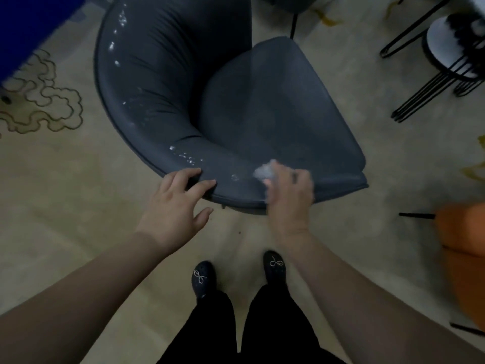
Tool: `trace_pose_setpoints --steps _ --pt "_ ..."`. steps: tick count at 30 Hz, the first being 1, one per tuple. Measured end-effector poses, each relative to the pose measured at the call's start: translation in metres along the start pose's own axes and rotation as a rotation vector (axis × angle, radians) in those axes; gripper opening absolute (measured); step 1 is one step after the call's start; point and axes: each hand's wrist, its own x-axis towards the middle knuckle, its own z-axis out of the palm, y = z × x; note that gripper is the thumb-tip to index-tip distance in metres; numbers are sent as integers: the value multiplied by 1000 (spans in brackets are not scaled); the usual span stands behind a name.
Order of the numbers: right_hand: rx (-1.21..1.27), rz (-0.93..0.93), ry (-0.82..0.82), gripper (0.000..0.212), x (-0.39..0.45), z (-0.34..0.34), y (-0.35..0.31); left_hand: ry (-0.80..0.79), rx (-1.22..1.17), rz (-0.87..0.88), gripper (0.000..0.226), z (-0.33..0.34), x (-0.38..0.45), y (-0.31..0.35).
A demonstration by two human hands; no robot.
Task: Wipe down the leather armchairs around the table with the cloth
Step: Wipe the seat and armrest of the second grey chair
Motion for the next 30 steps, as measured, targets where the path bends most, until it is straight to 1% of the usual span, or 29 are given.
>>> trace_pose_setpoints --steps 2,3,5,6,9,12,14,16,17,19,23,24,26,28,30 --pt "-8 119 111 39 7 -7 17 -6 -8 13 56 -6 1 -16" --pt "-13 173 142 39 6 -4 14 -8 -2 28 57 -8 2 -23" --pt "-27 258 158 41 2 11 -11 -8 17 82 58 -10 3 -30" --pt "-20 254 149 41 -1 21 -29 -7 19 104 58 -10 4 -33" --pt "54 153 125 41 -16 45 -75 1 8 141 58 -10 3 -38" --pt "86 64 92 41 -16 42 -68 -1 3 181 57 -11 2 -44" --pt "80 112 101 39 -11 28 -36 0 -20 185 58 -11 4 -49" --pt "67 236 148 39 -6 14 0 2 -30 185 58 -12 5 -53" --pt "73 281 169 40 -8 11 9 7 -23 193 58 -11 5 -54" --pt "80 301 155 41 -17 15 -7 20 -11 200 57 -8 4 -54" --pt "78 27 41 47 -44 43 -74 39 -41 171 57 -3 1 -48" --pt "95 -10 17 47 -46 44 -78 34 -40 163 58 -2 0 -47" --pt "76 -51 0 47 -37 34 -65 28 -22 157 59 -3 -1 -46" --pt "41 21 46 44 -25 20 -34 24 -11 159 58 -6 1 -46" --pt "57 182 116 39 -14 5 -4 15 -5 139 57 -8 3 -45"
